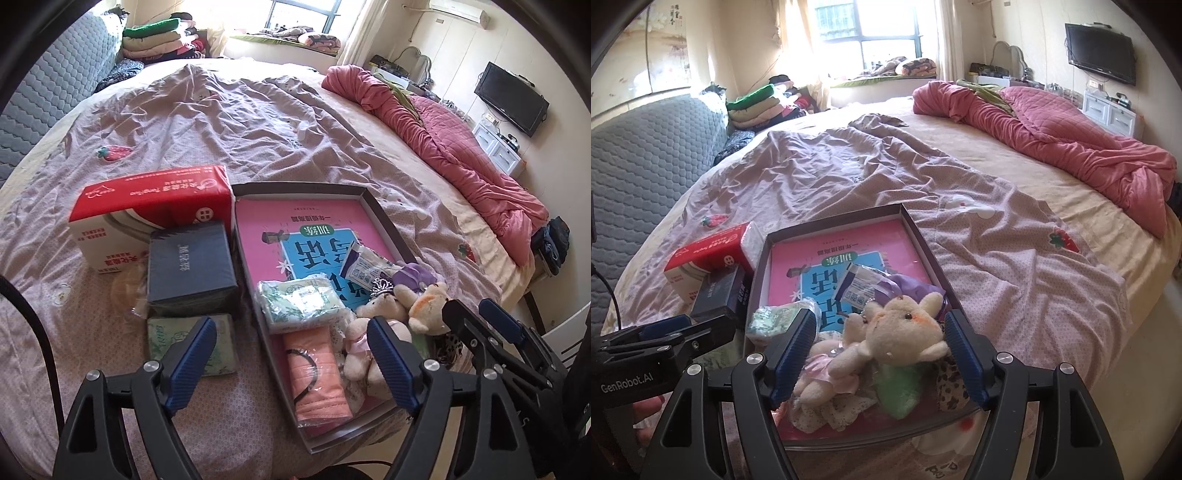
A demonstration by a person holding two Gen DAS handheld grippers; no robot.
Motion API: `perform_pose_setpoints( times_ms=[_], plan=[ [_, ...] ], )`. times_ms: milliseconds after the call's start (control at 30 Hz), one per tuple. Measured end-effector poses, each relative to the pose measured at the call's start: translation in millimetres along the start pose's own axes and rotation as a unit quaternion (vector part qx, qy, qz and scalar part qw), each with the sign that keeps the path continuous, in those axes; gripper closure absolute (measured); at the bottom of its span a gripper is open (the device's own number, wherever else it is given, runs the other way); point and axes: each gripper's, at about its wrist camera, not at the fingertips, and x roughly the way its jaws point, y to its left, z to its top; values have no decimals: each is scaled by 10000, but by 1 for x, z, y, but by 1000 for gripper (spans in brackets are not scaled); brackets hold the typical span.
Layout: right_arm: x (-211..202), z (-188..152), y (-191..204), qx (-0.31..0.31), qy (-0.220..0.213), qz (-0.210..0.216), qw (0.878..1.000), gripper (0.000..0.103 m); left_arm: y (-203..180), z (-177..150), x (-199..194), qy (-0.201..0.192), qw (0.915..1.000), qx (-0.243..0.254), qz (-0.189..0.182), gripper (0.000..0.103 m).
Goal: Organize soft objects
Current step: 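Withdraw both open tools from the pink tray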
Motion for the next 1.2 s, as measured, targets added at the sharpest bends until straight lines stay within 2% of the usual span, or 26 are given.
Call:
perform_pose_setpoints(
  times_ms=[167,1200],
  plan=[
    [-8,2,6,-49,-91,-21,9999,25,4,-2,-13,-44,10000,-10,76,18],
    [-48,5,45,-378,-394,148,9984,22,24,-15,-75,-344,9978,59,555,17]
  ],
)
